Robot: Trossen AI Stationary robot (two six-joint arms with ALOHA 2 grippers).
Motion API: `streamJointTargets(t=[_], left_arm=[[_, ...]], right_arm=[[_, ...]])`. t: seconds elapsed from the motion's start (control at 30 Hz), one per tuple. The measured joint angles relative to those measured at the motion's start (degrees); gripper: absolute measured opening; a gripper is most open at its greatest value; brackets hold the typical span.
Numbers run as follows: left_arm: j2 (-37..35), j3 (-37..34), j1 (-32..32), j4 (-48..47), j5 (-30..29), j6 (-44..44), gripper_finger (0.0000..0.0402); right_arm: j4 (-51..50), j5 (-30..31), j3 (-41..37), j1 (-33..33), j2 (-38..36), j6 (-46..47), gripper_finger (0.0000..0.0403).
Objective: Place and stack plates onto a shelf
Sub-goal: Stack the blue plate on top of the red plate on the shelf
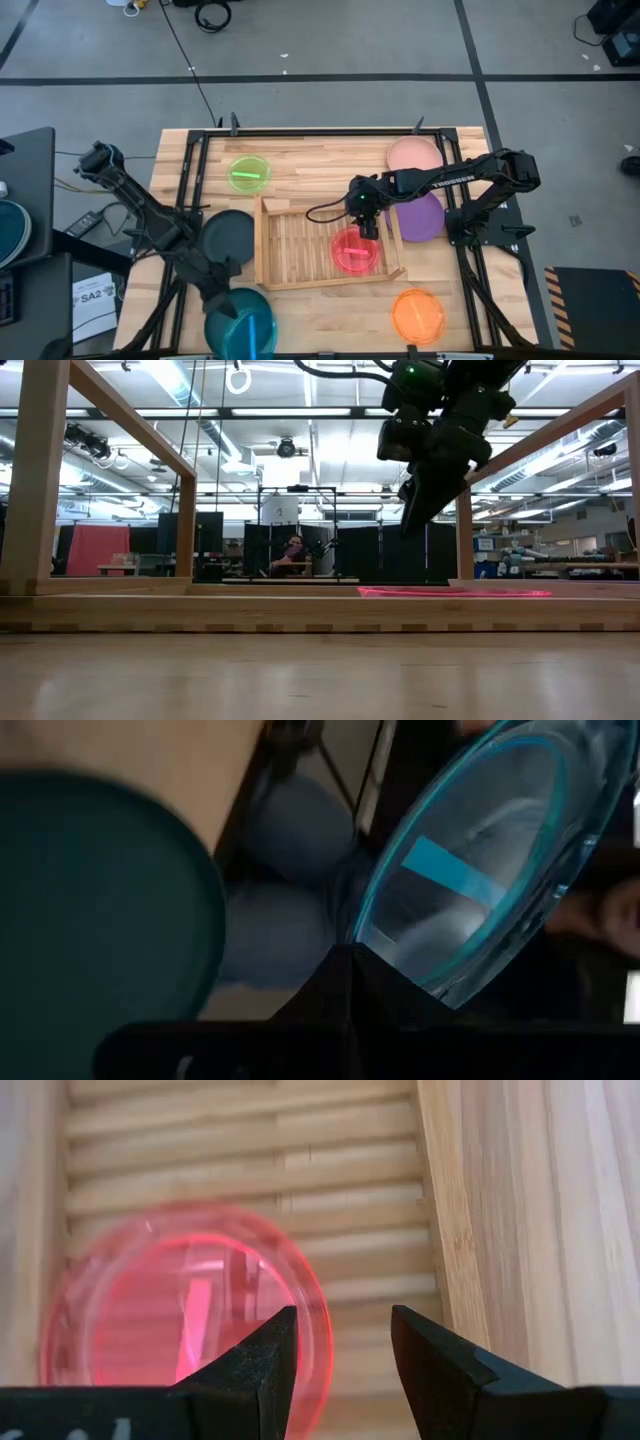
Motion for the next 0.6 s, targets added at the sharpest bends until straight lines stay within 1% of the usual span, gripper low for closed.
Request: streamJointTargets(t=[0.17, 0.27, 0.47, 0.6], left_arm=[[-1.67, 0.0, 5.81, 1.46, -0.74, 5.45, 0.0002], [-2.76, 0.0, 10.27, 3.3, -0.89, 9.6, 0.0002], [-5.13, 0.04, 20.34, 4.5, -0.88, 16.12, 0.0002], [-5.32, 0.03, 27.81, 4.4, -0.87, 22.05, 0.0002]], right_arm=[[4.28, -0.24, 0.0, 0.0, 0.0, 3.11, 0.0169], [6.6, -0.26, -0.01, 0.02, 0.0, 3.36, 0.0169], [10.78, -0.26, 0.0, 0.02, 0.0, 3.52, 0.0169], [9.8, -0.29, 0.7, 0.01, 0.0, 5.16, 0.0169]])
